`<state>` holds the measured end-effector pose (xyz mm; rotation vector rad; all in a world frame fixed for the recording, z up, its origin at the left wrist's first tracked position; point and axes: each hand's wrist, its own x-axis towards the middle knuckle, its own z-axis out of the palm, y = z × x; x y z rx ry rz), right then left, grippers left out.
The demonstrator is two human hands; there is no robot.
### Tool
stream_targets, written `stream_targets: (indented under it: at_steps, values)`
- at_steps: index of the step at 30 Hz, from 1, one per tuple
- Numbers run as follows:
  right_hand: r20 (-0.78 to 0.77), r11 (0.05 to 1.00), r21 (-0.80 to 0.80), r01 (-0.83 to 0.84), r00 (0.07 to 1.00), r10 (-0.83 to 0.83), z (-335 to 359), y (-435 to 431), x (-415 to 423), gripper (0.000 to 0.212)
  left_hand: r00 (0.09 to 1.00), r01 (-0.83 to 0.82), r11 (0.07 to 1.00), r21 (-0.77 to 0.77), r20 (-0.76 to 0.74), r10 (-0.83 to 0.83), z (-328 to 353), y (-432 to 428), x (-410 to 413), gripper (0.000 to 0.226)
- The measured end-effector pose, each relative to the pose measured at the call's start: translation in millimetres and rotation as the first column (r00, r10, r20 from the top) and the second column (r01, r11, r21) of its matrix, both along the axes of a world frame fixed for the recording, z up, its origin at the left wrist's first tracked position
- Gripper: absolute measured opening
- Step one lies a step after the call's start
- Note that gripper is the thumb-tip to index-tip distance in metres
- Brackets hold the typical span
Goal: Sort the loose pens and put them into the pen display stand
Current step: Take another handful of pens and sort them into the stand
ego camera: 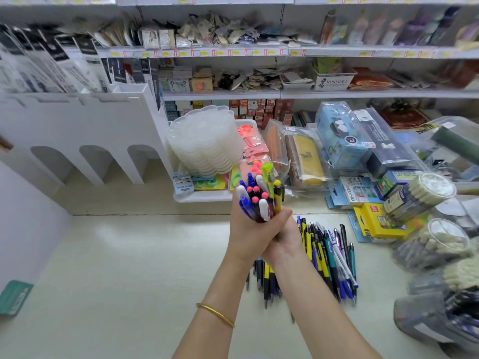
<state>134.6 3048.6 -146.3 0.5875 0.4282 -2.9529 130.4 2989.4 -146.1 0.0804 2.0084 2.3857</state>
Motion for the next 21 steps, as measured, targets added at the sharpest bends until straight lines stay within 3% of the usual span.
stream_targets:
  at_steps: [4,11,16,21]
  values:
    - [0.041,0.997,-0.03,-0.074,0.996,0.075,2.6,-7.8,6.7,0.018,0.999,-0.045,0.999,0.021,0.029,0.044,2.1,-1.4,4.2,0.046]
    - [0.213,0.949,0.014,-0.315,0.928,0.305,-7.1,-16.0,21.3,0.031,0.949,-0.241,0.963,0.123,0.237,0.207,2.7,-16.3,17.1,0.037]
    - [0.262,0.867,0.227,-0.444,0.885,0.385,-15.9,-30.0,26.4,0.039,0.944,-0.196,0.969,0.149,0.296,0.145,8.1,-59.0,37.5,0.027]
    - [0.193,0.68,0.634,-0.369,0.927,0.323,2.6,-64.0,29.3,0.021,0.917,-0.207,0.948,0.24,0.385,0.103,2.0,-107.6,69.3,0.009]
